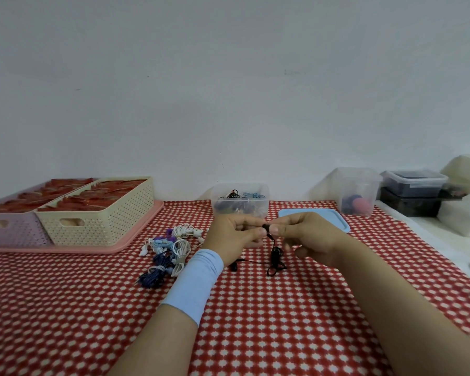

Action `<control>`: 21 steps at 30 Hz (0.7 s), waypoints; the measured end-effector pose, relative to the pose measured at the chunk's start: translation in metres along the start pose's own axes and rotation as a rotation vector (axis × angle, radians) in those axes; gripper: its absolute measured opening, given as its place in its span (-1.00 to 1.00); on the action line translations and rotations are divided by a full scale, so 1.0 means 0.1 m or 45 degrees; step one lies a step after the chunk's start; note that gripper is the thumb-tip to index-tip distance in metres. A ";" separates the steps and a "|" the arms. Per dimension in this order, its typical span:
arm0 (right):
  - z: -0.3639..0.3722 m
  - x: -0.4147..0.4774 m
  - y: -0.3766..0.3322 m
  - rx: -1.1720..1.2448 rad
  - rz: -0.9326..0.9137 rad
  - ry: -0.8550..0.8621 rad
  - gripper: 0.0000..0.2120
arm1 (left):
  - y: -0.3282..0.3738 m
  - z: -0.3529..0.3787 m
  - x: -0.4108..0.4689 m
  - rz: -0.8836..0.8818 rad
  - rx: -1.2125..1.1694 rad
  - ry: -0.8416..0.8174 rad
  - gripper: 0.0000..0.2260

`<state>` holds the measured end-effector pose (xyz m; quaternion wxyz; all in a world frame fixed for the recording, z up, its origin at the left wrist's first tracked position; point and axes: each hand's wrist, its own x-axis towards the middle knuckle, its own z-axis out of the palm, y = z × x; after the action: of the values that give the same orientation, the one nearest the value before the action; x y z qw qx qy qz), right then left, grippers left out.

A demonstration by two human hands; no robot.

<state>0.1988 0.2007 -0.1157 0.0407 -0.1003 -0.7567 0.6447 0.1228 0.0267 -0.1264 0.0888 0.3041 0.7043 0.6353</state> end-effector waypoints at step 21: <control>0.10 0.07 0.12 -0.950 -0.148 -0.093 -0.64 | -0.03 -0.15 0.08 -0.012 0.050 0.088 -0.80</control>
<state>0.1909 0.1945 -0.1299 0.0108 -0.0423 -0.9449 0.3245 0.1079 0.0183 -0.1241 0.0614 0.2802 0.7207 0.6311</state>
